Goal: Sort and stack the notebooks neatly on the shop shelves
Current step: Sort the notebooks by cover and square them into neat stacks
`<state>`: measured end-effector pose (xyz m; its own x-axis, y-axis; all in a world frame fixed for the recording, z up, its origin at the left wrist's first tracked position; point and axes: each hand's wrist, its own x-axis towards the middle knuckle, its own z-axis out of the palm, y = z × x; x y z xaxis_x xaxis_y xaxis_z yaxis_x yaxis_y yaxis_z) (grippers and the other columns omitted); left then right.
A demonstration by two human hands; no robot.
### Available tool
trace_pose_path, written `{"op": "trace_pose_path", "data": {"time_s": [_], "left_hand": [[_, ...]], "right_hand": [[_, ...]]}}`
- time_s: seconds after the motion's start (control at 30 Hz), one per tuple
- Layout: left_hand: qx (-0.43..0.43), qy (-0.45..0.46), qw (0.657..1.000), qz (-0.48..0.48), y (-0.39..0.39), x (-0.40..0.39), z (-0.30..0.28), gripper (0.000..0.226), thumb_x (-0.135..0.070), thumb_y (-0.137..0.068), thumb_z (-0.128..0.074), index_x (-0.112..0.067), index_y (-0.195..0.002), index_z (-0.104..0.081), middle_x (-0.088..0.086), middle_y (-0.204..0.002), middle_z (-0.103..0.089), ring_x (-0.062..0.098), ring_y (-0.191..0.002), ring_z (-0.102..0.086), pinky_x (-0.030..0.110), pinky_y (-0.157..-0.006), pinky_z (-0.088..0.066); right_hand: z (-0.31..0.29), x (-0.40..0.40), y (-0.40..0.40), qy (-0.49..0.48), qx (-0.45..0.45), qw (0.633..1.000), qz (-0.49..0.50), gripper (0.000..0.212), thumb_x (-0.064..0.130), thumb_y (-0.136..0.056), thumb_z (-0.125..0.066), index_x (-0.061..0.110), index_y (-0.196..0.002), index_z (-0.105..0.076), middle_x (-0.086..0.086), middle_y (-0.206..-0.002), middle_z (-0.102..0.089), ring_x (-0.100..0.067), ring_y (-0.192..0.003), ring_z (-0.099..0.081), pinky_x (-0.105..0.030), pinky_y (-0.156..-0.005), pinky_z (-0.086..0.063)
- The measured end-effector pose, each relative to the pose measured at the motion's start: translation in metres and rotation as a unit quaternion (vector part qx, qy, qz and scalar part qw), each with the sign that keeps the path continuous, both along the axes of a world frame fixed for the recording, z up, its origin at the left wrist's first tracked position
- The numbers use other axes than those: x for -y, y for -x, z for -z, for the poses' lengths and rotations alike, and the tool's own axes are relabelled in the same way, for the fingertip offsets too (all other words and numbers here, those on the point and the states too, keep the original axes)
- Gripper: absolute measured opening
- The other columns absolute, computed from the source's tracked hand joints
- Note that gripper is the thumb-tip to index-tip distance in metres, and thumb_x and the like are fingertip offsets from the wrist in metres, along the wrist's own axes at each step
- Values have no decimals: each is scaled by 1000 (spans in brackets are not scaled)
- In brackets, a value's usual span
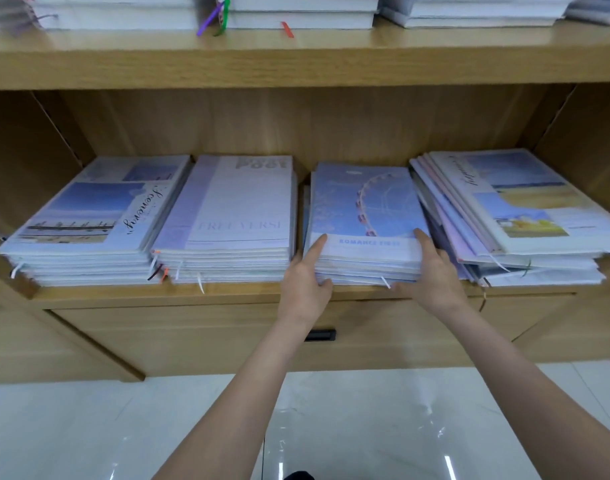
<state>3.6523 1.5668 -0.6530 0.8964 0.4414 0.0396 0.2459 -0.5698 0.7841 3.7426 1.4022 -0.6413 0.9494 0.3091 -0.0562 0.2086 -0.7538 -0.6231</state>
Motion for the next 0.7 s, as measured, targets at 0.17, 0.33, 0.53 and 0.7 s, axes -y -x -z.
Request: {"op": "trace_pose_path", "data": {"time_s": [0.17, 0.33, 0.53, 0.7], "left_hand": [[37, 89, 995, -26, 9, 4, 5, 69, -3, -83, -63, -30, -141, -36, -2, -132, -54, 16, -115, -54, 20, -97, -41], [52, 134, 990, -5, 39, 2, 19, 81, 3, -79, -64, -28, -144, -28, -4, -121, -59, 19, -111, -58, 35, -98, -47], [13, 142, 990, 1, 40, -15, 25, 66, 19, -77, -46, -11, -136, -43, 6, -115, -63, 22, -115, -58, 34, -103, -42], [-10, -5, 999, -35, 40, -3, 24, 63, 10, -87, -44, -11, -145, -29, 12, -119, -62, 20, -115, -56, 11, -85, -36]], "right_hand": [[5, 10, 5, 13, 46, 999, 14, 90, 12, -72, -77, 20, -146, -26, -15, -128, -54, -31, -117, -49, -33, -88, -38], [4, 29, 28, 38, 61, 997, -16, 86, 8, -73, -76, 19, -145, -29, -15, -119, -60, -33, -107, -55, -30, -76, -35], [-17, 35, 11, 81, -12, 995, -64, 92, 15, -66, -83, 17, -142, -30, -7, -125, -58, -29, -112, -55, -33, -81, -43], [-30, 32, 5, 108, -41, 989, -88, 96, 17, -67, -83, 8, -144, -28, -10, -136, -50, -27, -124, -46, -31, -97, -37]]}}
